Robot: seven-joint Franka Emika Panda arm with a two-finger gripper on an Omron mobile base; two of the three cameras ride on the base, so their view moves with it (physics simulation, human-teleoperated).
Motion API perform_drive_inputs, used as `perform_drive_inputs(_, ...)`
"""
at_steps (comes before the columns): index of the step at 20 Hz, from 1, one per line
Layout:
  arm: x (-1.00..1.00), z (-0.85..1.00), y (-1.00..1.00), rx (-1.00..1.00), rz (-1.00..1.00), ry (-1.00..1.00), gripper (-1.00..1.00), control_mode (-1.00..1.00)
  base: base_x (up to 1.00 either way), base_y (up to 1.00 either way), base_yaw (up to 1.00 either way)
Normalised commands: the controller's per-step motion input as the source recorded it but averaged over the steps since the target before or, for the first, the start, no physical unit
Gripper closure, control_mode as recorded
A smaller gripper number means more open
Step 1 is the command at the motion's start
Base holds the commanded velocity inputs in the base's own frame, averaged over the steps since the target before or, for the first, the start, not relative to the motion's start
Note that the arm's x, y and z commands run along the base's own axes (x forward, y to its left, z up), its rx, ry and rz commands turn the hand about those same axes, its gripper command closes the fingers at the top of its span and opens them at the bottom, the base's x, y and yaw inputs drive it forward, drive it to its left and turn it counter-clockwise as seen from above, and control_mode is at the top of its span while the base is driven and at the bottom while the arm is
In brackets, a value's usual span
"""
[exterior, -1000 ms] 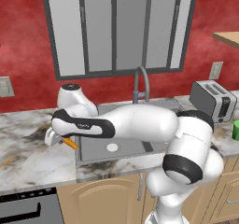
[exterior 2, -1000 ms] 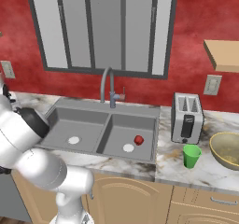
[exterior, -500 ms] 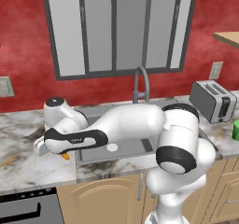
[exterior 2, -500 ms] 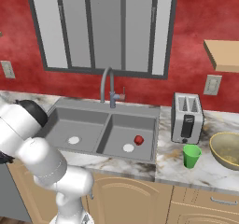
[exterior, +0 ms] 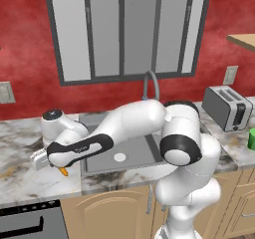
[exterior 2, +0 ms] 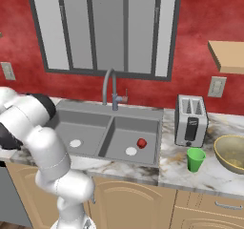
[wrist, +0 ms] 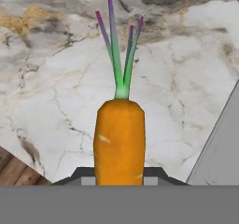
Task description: Remove the bell pepper and carrot from the sink. Then move the bowl and cup from the counter to the sink for washing.
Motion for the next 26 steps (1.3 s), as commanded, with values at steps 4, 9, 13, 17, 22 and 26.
perform_drive_inputs(4,0.0,-0.23,0.08,0.0,-0.06,0.01,1.0,-1.0,0.0,0.0,0.0)
perform_drive_inputs(9,0.0,-0.23,0.09,0.0,-0.06,0.0,1.0,-1.0,0.0,0.0,0.0)
perform_drive_inputs(13,0.0,-0.21,0.11,0.0,-0.08,0.0,1.0,-1.0,0.0,0.0,0.0)
perform_drive_inputs(17,0.08,-0.19,0.05,0.0,-0.09,0.0,1.0,-1.0,0.0,0.0,0.0)
perform_drive_inputs(22,0.07,-0.19,0.01,0.0,-0.08,0.04,1.0,-1.0,0.0,0.0,0.0)
perform_drive_inputs(26,0.07,-0.18,0.0,0.0,-0.08,0.06,1.0,-1.0,0.0,0.0,0.0)
